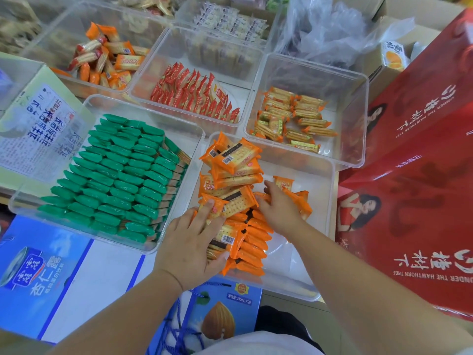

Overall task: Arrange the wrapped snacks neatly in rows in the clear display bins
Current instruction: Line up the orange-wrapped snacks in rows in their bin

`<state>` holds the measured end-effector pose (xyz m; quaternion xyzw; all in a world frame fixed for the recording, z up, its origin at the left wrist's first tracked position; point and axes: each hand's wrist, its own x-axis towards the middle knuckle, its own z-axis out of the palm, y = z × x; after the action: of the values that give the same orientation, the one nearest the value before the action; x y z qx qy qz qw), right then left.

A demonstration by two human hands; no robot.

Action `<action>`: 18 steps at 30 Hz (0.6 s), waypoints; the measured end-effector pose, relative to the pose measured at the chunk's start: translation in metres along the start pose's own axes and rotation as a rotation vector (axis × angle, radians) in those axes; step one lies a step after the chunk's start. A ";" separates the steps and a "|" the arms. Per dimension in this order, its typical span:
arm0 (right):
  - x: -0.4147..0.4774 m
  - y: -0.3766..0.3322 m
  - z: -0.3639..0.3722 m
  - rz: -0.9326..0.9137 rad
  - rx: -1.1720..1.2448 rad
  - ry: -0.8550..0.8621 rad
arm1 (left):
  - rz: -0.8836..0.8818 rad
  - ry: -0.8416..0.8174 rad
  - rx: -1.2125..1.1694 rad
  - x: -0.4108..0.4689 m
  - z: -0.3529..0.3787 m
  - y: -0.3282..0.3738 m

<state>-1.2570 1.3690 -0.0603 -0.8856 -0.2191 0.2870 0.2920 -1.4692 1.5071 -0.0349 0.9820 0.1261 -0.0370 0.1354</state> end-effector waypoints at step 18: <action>-0.021 -0.008 0.018 0.367 0.435 0.088 | -0.001 0.000 -0.017 -0.001 0.002 -0.002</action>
<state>-1.2861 1.3702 -0.0588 -0.8386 0.0244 0.3366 0.4275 -1.4711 1.5076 -0.0375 0.9807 0.1271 -0.0362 0.1440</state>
